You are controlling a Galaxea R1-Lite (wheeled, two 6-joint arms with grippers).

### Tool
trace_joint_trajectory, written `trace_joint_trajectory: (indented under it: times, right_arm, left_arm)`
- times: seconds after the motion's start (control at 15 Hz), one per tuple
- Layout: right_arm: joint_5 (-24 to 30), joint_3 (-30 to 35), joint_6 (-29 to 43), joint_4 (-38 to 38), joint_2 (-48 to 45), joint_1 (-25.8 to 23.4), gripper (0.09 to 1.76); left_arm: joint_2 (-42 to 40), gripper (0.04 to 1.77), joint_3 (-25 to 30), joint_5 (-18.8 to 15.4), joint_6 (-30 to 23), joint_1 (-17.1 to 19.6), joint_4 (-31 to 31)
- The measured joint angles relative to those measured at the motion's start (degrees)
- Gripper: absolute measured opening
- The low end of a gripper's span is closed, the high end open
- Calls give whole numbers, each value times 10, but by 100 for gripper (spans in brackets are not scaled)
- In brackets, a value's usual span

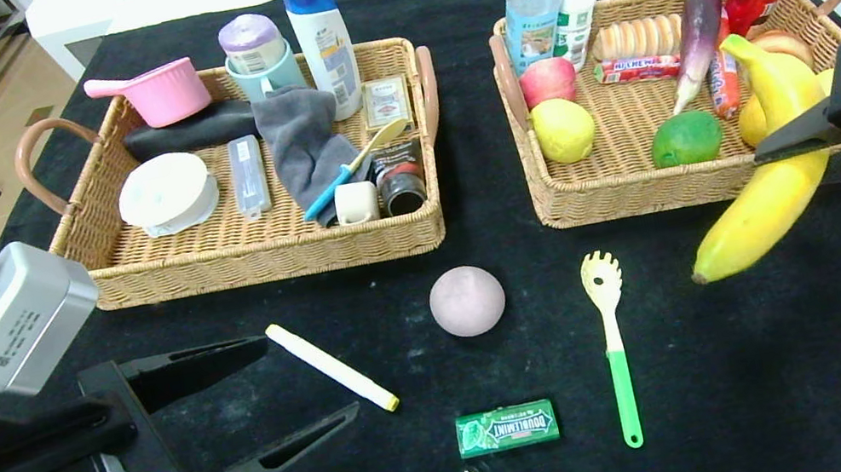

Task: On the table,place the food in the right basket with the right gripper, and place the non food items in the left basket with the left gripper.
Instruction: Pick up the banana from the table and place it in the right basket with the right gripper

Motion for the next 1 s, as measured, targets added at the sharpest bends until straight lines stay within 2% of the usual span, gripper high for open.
trace_joint_trajectory:
  times: [0.27, 0.47, 0.8, 1.0]
  right_arm:
    - [0, -89, -26, -15, 62, -33, 66]
    - [-1, -133, -29, -78, 107, -53, 66]
    - [-32, -142, -40, -216, 157, -66, 66]
    - [-49, -142, -57, -235, 180, -68, 66]
  left_arm:
    - [0, 172, -1, 0, 0, 0, 0]
    - [-1, 172, 0, 0, 1, 0, -1]
    - [-6, 172, 0, 0, 4, 0, -1]
    - [-7, 172, 0, 0, 4, 0, -1]
